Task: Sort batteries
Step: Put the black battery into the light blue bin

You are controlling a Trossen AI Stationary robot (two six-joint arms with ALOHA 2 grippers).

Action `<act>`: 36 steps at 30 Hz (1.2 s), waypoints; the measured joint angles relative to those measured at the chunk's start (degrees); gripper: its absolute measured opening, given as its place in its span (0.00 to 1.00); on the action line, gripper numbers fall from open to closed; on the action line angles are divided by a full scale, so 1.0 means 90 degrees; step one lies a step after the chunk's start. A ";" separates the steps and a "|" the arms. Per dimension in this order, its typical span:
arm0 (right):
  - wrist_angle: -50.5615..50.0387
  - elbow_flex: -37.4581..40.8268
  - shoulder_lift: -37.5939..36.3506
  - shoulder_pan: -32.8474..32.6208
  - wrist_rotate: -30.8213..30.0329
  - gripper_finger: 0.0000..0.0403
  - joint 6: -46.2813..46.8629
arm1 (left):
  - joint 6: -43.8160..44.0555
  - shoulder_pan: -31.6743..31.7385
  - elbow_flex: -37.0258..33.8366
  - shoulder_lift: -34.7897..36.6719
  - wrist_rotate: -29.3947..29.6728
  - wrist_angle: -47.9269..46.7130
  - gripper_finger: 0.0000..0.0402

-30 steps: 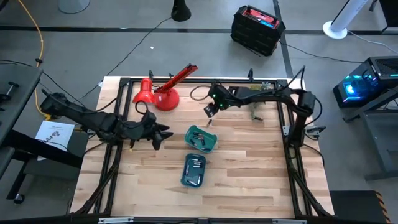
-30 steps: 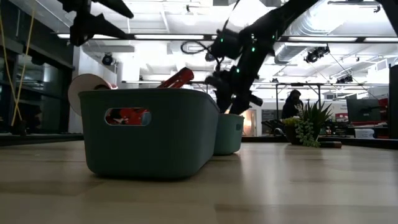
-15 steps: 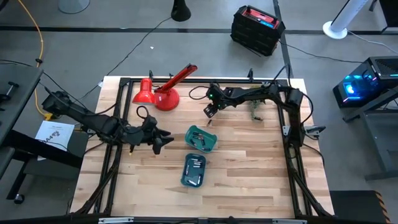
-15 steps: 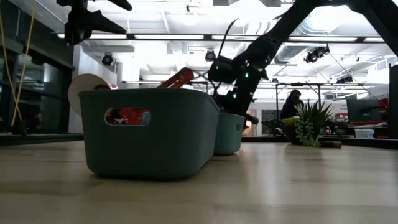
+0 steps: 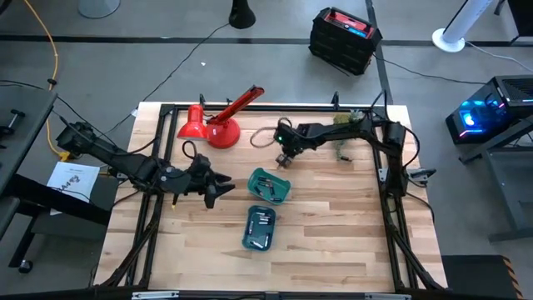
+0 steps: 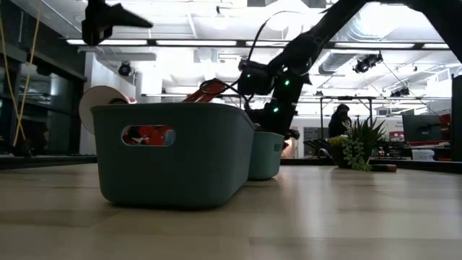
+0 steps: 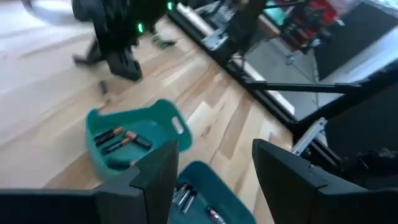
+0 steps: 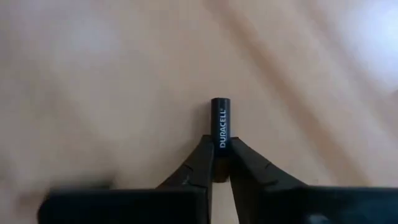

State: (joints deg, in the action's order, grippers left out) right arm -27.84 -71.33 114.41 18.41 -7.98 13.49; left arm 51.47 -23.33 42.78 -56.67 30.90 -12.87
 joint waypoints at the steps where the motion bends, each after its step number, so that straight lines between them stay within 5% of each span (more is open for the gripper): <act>1: -0.0227 0.0026 -0.0155 -0.0107 0.0036 0.07 0.0000 | -0.0125 -0.0001 0.0000 0.0006 0.0002 0.0081 0.49; 9: -0.0387 0.0029 -0.1615 -0.1373 0.0197 0.04 0.0450 | -0.0517 0.0113 0.0000 0.0039 0.0366 -0.0120 0.49; 14: 0.0157 0.0029 -0.1722 -0.2335 0.1035 0.04 0.1382 | -0.0595 0.0344 0.0000 0.0034 0.0362 -0.0196 0.49; 19: 0.0365 0.0034 -0.1292 -0.2839 0.0333 0.11 0.1999 | -0.0735 0.0479 0.0000 0.0034 0.0275 -0.0208 0.49; 29: 0.0140 -0.0299 -0.1217 -0.2423 -0.0143 0.44 0.2142 | -0.0749 0.0500 0.0000 0.0034 -0.0158 -0.0229 0.49; 36: -0.0166 -0.0646 -0.1224 -0.1583 0.0014 0.49 0.0904 | -0.0733 0.0500 0.0000 0.0034 -0.0214 -0.0262 0.49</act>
State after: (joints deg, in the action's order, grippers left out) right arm -29.33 -77.14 103.40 4.17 -7.86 21.63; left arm 44.88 -18.83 42.78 -56.36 28.98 -15.22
